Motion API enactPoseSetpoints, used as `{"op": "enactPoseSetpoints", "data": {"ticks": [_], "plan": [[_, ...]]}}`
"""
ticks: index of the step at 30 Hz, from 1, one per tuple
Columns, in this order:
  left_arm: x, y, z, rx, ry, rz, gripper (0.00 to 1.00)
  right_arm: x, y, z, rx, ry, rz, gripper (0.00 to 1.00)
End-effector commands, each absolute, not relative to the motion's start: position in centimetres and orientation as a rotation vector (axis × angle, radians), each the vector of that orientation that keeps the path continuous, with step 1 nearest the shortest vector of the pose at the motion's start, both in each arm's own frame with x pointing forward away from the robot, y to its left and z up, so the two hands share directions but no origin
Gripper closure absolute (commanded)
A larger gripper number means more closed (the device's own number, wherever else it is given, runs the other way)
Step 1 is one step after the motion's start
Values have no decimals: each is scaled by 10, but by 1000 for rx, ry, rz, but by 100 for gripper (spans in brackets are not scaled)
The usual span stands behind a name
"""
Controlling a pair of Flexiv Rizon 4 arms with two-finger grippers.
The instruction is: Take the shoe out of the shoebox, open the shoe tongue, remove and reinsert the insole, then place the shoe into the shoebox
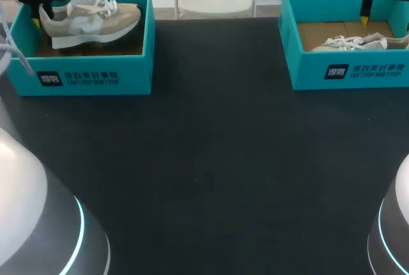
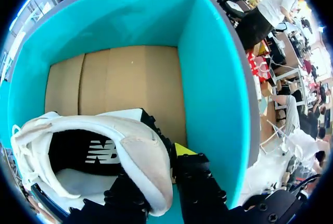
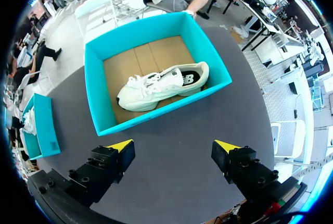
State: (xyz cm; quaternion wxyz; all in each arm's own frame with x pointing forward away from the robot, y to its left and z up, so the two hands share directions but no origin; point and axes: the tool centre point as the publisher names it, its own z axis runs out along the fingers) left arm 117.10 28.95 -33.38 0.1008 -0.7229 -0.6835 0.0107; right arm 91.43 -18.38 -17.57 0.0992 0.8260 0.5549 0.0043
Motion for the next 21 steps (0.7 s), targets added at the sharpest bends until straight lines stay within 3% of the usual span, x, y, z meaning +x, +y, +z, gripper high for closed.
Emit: {"op": "enactPoseSetpoints", "data": {"ticks": [1, 14, 21], "plan": [[1155, 290, -250, -2148, -2043, 64, 100, 914, -184, -176, 2442, 1640, 14, 0], [1142, 295, -147, -2155, -2118, -33, 100, 914, -184, -176, 2442, 1640, 14, 0], [1142, 295, -147, -2155, -2118, -33, 100, 914, -184, -176, 2442, 1640, 14, 0]]}}
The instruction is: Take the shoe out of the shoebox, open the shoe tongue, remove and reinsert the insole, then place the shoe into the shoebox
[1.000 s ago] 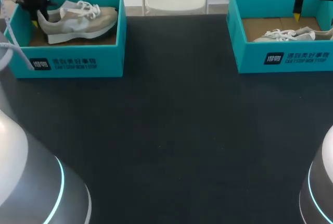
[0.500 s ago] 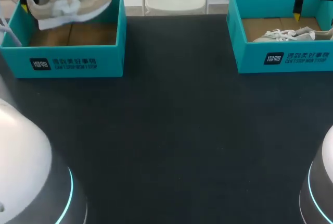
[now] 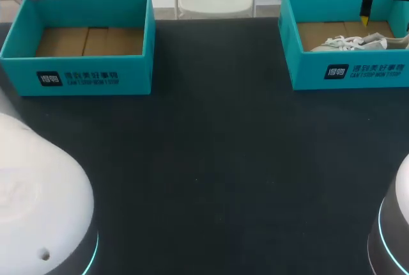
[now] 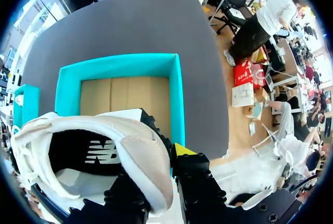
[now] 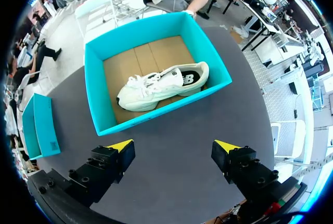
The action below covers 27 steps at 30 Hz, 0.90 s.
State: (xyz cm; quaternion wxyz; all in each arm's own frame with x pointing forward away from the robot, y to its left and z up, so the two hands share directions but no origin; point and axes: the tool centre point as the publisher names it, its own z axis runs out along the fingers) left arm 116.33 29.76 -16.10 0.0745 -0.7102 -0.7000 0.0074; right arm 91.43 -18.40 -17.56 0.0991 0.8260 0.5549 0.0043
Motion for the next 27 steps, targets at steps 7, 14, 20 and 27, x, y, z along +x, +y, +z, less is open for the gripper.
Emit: {"op": "enactPoseSetpoints", "data": {"ticks": [7, 14, 20, 27], "plan": [[1142, 295, -147, -2155, -2118, -33, 100, 914, -184, -176, 2442, 1640, 14, 0], [1142, 295, -147, -2155, -2118, -33, 100, 914, -184, -176, 2442, 1640, 14, 0], [1138, 288, -147, -2176, -2106, -45, 100, 914, -184, -176, 2442, 1640, 14, 0], [1100, 237, -144, -2229, -2082, -104, 100, 914, -184, -176, 2442, 1640, 14, 0]]}}
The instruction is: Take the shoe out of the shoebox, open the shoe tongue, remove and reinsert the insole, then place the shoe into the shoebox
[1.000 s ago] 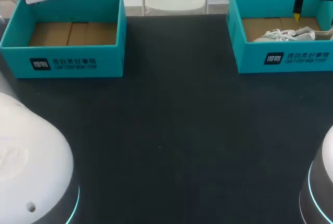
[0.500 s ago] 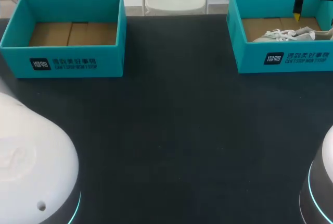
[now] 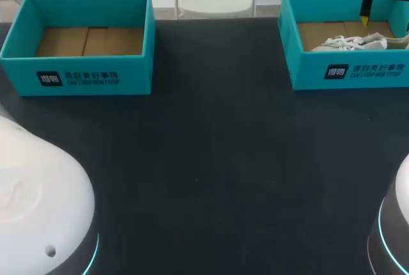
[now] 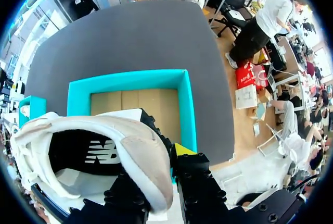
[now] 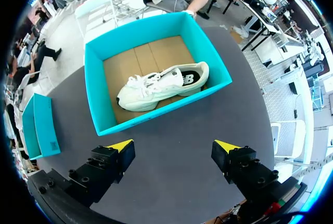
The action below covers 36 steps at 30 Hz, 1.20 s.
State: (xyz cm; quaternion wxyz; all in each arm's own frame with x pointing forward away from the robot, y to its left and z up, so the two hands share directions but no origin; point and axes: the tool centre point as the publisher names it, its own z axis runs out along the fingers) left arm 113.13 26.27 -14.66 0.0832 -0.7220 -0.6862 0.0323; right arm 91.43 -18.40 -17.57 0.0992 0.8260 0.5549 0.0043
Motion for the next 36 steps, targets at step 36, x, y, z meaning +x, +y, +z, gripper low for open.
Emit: {"op": "enactPoseSetpoints", "data": {"ticks": [36], "plan": [[988, 116, -137, -2205, -2175, -328, 100, 914, -184, -176, 2442, 1640, 14, 0]]}}
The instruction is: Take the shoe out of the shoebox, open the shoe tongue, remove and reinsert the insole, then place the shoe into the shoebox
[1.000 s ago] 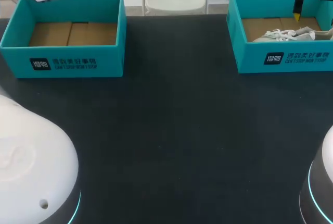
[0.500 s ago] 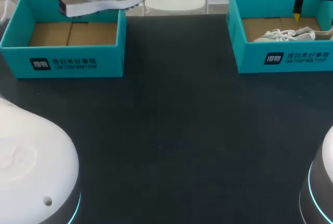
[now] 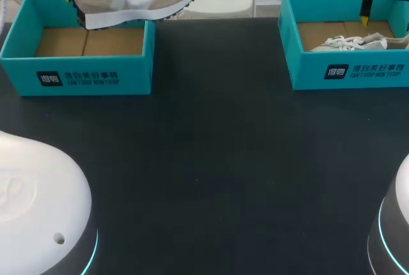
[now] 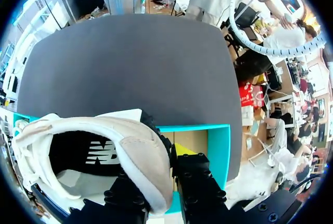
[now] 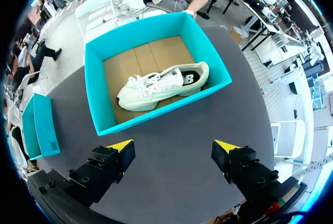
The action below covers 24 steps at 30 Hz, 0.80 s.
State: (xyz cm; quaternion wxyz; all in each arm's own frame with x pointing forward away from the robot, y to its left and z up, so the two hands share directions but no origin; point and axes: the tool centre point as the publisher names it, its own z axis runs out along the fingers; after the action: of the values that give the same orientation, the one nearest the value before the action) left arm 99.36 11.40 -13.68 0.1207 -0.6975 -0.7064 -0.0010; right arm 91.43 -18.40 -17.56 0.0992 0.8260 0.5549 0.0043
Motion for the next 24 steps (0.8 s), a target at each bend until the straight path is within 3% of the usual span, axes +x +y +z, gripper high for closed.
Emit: {"op": "enactPoseSetpoints", "data": {"ticks": [1, 3, 13, 24], "plan": [[988, 116, -137, -2205, -2175, -328, 100, 914, -184, -176, 2442, 1640, 14, 0], [988, 116, -137, -2205, -2175, -328, 100, 914, -184, -176, 2442, 1640, 14, 0], [874, 58, -151, -2202, -2186, -348, 100, 914, -184, -176, 2442, 1640, 14, 0], [766, -37, -168, -2323, -2064, -481, 100, 914, -184, -176, 2442, 1640, 14, 0]]}}
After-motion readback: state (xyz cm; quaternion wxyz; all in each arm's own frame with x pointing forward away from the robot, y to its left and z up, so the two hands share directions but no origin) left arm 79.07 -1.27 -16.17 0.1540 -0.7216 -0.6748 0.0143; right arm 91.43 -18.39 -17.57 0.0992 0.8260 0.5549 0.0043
